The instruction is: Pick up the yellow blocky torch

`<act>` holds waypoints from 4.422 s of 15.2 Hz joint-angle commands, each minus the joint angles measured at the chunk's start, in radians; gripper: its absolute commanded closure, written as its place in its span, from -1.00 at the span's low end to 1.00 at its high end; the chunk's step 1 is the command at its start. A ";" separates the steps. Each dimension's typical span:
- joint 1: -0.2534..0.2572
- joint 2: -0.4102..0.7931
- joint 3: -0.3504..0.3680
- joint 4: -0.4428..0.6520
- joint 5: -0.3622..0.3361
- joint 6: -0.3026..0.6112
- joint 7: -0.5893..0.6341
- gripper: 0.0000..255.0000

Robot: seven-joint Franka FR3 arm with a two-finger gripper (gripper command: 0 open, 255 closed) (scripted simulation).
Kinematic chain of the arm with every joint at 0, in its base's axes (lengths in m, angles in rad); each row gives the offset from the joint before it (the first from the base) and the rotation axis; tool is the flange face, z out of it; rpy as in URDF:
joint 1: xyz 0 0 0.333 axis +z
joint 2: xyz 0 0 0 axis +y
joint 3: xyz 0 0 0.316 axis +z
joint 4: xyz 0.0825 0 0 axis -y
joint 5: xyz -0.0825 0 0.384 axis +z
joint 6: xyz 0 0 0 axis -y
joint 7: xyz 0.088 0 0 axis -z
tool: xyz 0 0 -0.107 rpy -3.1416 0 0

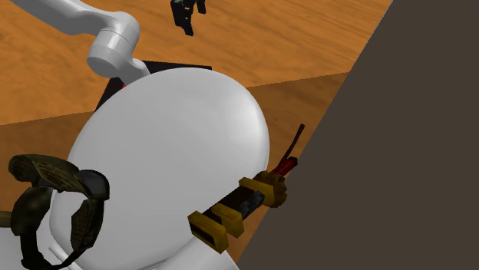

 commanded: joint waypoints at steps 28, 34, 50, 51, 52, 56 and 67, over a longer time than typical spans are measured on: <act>0.104 0.259 -0.591 0.124 -0.586 0.474 -1.125 -1.00; 0.211 0.436 -0.762 0.277 -0.542 0.625 -1.389 -1.00; 0.351 0.772 -1.021 0.414 -0.205 0.893 -1.831 -1.00; 0.351 0.772 -1.021 0.414 -0.205 0.893 -1.831 -1.00; 0.351 0.769 -1.021 0.412 -0.210 0.893 -1.829 1.00; 0.351 0.767 -1.020 0.411 -0.213 0.892 -1.826 1.00; 0.355 0.758 -1.016 0.486 -0.210 0.812 -1.836 1.00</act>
